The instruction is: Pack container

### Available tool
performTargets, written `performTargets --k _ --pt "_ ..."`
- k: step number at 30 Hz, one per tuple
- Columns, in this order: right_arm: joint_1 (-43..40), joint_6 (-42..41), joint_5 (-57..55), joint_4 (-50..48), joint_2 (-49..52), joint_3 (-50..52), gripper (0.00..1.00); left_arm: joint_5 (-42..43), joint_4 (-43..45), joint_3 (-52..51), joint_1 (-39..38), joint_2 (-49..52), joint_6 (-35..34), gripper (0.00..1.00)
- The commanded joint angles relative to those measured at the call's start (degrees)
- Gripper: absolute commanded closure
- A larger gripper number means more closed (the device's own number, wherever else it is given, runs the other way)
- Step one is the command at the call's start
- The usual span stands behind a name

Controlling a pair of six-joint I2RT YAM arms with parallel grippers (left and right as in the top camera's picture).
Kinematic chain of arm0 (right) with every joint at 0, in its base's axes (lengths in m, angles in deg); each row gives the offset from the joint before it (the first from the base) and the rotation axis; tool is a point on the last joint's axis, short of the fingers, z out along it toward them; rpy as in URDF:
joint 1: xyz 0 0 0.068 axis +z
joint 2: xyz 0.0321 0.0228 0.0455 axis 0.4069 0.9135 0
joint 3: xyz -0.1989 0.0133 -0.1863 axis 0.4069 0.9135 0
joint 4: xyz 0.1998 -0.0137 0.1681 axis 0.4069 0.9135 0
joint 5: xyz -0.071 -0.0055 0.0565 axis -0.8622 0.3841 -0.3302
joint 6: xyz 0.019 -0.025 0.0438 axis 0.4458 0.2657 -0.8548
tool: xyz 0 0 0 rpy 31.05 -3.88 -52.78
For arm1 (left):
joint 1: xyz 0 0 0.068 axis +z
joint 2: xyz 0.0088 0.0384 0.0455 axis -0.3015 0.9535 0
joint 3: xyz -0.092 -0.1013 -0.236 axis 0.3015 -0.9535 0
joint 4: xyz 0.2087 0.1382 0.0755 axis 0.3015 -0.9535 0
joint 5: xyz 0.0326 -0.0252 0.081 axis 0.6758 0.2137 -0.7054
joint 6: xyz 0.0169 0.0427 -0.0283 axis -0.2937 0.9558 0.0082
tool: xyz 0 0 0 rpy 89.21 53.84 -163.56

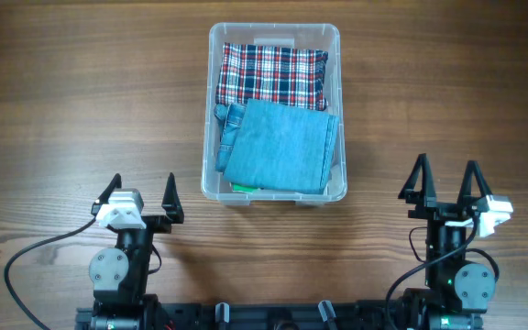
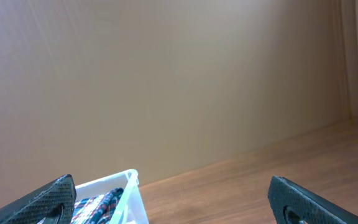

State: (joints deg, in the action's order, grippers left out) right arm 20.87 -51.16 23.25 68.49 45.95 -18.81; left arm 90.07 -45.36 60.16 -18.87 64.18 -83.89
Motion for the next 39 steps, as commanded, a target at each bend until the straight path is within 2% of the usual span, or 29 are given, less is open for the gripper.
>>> performTargets --k 1,12,19,39 --pt "0.2 1.2 1.9 0.0 -0.9 1.7 0.00 -0.3 -0.3 -0.1 0.3 -0.4 0.9 0.00" --pt "0.2 12.9 6.6 3.3 -0.9 1.7 0.00 -0.3 -0.3 -0.1 0.3 -0.4 0.9 0.00" --pt "0.2 12.9 6.6 11.4 -0.9 1.7 0.00 -0.3 -0.3 -0.1 0.3 -0.4 0.9 0.00" --pt "0.2 13.0 6.8 12.4 -0.9 1.7 0.00 -0.3 -0.3 -0.1 0.3 -0.4 0.9 0.00"
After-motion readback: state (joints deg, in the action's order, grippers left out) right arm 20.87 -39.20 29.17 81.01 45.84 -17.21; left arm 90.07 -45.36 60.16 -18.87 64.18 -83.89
